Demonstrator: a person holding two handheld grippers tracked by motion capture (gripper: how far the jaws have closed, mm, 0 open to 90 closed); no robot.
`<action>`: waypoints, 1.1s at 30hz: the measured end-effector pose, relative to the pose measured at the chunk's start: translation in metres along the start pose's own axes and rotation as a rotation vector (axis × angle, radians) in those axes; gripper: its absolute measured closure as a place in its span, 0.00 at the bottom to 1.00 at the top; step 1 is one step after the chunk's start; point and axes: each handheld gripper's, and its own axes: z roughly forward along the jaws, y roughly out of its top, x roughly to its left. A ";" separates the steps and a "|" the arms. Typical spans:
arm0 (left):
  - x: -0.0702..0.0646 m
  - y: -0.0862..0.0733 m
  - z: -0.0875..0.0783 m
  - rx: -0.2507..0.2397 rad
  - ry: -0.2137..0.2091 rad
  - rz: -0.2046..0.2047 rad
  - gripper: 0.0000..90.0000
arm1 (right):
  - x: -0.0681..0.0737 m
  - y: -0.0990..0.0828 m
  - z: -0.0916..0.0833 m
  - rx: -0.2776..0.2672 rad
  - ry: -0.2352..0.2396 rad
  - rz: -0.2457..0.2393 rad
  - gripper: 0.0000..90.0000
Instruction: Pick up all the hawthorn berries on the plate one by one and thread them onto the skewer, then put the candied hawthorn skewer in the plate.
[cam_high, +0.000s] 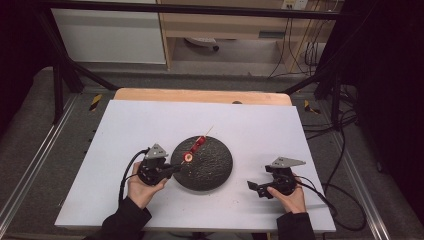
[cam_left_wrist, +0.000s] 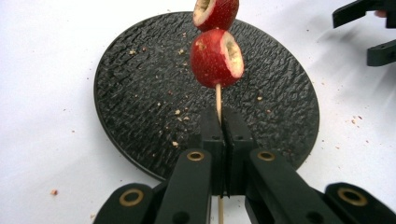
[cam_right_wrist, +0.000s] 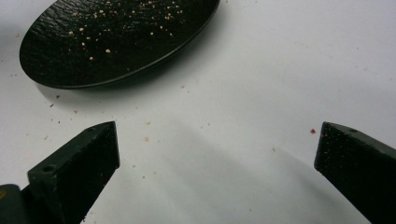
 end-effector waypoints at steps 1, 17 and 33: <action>0.000 0.001 0.002 0.005 0.000 0.001 0.98 | -0.001 -0.001 -0.001 -0.001 -0.001 0.002 0.01; 0.003 0.004 0.029 0.118 0.041 -0.006 0.98 | -0.006 -0.011 -0.007 0.001 -0.016 0.010 0.01; -0.003 0.003 0.045 0.226 0.067 0.003 0.98 | -0.008 -0.013 -0.009 -0.005 -0.012 0.011 0.01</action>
